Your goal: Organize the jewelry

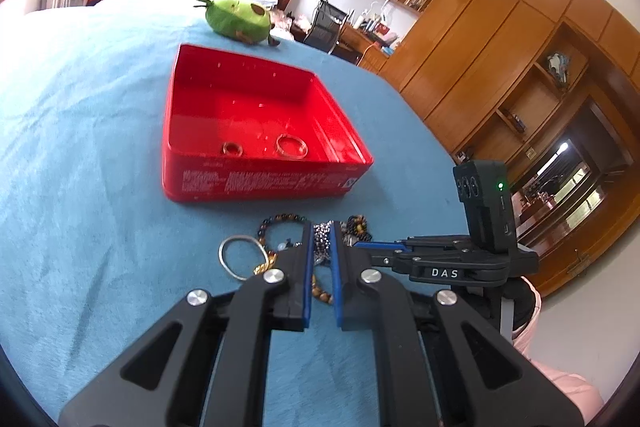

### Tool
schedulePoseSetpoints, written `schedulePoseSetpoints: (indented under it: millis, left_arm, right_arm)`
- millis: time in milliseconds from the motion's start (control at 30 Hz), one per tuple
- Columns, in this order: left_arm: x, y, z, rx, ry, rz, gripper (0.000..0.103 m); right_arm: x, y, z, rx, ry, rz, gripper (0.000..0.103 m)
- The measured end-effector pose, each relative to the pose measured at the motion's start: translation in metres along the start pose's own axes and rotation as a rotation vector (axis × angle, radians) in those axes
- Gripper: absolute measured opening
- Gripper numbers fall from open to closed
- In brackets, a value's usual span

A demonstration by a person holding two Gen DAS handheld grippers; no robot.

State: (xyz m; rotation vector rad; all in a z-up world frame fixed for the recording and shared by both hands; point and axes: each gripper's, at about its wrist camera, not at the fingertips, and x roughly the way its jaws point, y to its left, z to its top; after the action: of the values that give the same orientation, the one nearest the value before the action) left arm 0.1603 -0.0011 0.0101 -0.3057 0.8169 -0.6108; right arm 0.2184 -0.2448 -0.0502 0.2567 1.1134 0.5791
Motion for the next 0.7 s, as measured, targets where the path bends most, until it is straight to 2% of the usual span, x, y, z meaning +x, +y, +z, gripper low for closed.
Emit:
schedulePoseSetpoints:
  millis: [133, 267, 367, 533, 633, 700]
  left_arm:
    - [-0.003, -0.004, 0.008, -0.003, -0.011, 0.010, 0.006]
    - [0.001, -0.006, 0.021, -0.004, 0.002, 0.073, 0.006]
    - [0.006, -0.008, 0.035, 0.003, 0.016, 0.123, 0.006]
    - [0.013, -0.012, 0.060, 0.014, 0.010, 0.157, 0.006]
    - [0.017, -0.012, 0.076, 0.006, 0.006, 0.149, 0.006]
    - [0.019, -0.013, 0.086, 0.003, -0.005, 0.143, 0.006]
  right_arm:
    - [-0.005, 0.003, 0.002, 0.002, -0.009, -0.004, 0.014]
    - [-0.011, 0.001, 0.011, 0.013, -0.006, -0.019, 0.014]
    - [-0.021, 0.002, 0.024, 0.010, -0.018, -0.047, 0.014]
    - [-0.040, 0.002, 0.058, 0.013, -0.067, -0.090, 0.014]
    - [-0.046, -0.002, 0.078, 0.020, -0.094, -0.097, 0.000]
    - [-0.046, -0.006, 0.091, 0.031, -0.102, -0.093, 0.000]
